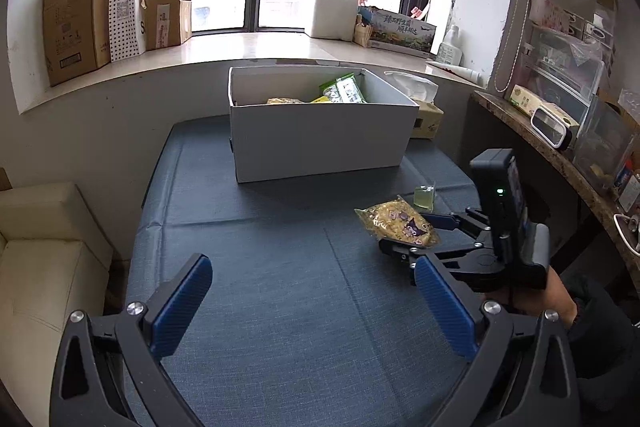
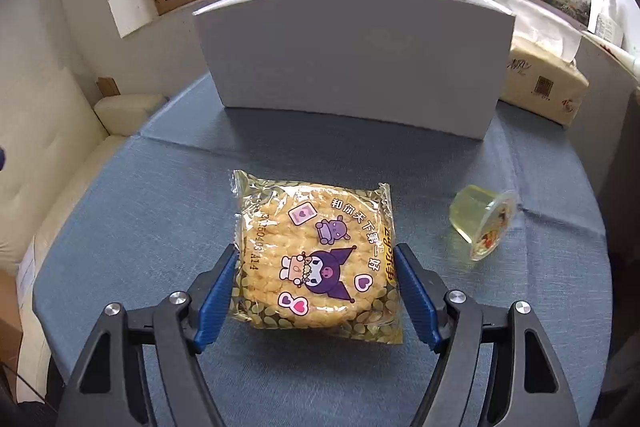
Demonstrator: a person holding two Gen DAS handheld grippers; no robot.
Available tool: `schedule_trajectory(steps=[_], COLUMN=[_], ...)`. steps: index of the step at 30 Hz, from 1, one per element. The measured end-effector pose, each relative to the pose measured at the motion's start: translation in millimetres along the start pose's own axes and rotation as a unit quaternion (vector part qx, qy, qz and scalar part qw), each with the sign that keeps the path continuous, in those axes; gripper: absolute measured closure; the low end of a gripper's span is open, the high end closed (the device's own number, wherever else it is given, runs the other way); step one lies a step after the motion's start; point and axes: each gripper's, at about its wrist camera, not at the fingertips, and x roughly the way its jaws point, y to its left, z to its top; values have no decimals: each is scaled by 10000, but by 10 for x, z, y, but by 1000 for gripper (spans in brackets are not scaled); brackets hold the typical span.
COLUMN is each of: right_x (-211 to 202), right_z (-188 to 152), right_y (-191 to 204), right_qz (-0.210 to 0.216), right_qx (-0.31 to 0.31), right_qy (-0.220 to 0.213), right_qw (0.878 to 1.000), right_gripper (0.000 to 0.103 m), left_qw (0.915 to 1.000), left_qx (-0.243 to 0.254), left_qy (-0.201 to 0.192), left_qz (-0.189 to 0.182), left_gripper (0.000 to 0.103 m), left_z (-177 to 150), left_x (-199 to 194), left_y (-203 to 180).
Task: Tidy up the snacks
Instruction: 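Grasp the other Kuromi cracker pack with the right tool, then grasp the remaining jelly cup with the left tool while the right tool holds its pack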
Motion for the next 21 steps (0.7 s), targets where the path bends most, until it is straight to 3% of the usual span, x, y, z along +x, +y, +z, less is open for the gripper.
schedule_trajectory(steps=[5,12,16,21], right_x=[-603,-1347,-1560,-1610], right_z=[-124,-388,-585,-751], right_y=[-243,-838,-1049,-1171], right_qz=[-132,-489,-625,-654], right_qx=[231,1005,1319,1585], right_qy=[-406,-753,-872,-899], right_qw=[9988,9909,9854,9811], right_gripper=[24,24,24,24], left_qw=[9985,9915,9865,9821], left_qx=[434,1035,1313,1473], left_qy=[202,563,740,1091], left_qz=[-252,-552,-640,-444], left_gripper=[0,0,0,0], left_z=[197,549,650,643], left_x=[368,1126,1610,2221], left_y=[-349,-987,-1318,-1565])
